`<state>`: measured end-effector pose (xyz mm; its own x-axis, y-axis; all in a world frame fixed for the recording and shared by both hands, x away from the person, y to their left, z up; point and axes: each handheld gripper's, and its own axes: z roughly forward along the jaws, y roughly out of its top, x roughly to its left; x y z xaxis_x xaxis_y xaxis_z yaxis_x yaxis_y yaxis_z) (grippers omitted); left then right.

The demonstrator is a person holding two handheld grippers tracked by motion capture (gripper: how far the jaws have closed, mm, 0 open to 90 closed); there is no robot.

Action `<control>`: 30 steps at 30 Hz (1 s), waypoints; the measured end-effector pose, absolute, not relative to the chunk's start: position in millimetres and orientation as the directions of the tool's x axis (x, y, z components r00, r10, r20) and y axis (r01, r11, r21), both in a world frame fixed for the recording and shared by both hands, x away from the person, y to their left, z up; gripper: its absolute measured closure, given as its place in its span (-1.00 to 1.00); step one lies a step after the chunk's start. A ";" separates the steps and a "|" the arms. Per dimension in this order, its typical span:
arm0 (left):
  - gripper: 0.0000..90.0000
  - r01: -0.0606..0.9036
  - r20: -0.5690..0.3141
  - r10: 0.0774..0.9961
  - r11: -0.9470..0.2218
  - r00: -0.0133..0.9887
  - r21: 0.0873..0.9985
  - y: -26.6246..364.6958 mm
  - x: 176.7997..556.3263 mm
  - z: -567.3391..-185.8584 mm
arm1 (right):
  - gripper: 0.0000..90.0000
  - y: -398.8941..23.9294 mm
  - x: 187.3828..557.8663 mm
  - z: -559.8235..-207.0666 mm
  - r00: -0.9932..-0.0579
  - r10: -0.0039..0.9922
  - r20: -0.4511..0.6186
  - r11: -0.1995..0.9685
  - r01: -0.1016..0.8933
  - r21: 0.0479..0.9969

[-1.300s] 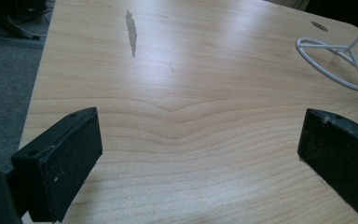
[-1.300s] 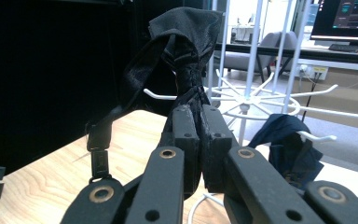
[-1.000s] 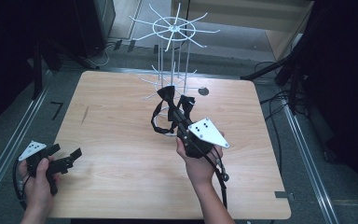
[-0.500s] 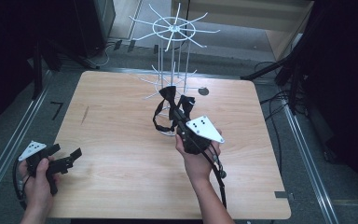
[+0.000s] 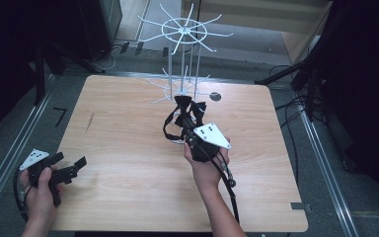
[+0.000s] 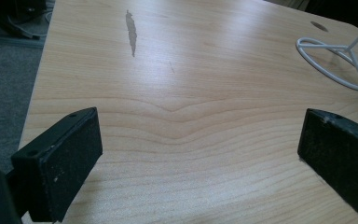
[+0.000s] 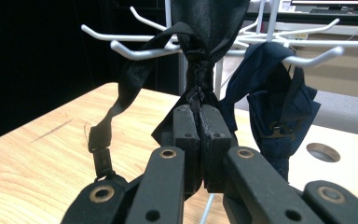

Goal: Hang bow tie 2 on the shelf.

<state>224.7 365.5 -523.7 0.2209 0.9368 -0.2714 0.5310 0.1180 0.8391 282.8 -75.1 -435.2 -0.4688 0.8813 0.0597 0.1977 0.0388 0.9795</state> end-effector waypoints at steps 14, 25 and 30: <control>-1.00 0.532 -0.271 0.937 0.116 0.222 0.839 365.8 224.6 -523.6 | 0.65 -77.8 287.5 -448.8 -0.490 0.865 0.109 0.016 0.243 0.970; -1.00 0.532 -0.271 0.937 0.117 0.221 0.838 365.7 224.6 -523.6 | 0.21 -93.3 285.8 -455.4 -0.515 0.840 0.171 -0.025 0.277 0.961; -1.00 0.531 -0.271 0.937 0.119 0.219 0.839 365.4 224.6 -523.6 | 0.01 -100.3 283.9 -459.5 -0.520 0.838 0.163 -0.008 0.287 0.958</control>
<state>224.6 365.4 -523.6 0.2193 0.9372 -0.2712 0.5307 0.1187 0.8392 283.9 -100.3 -459.5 -0.5204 0.8383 0.1626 0.2866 -0.0079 0.9580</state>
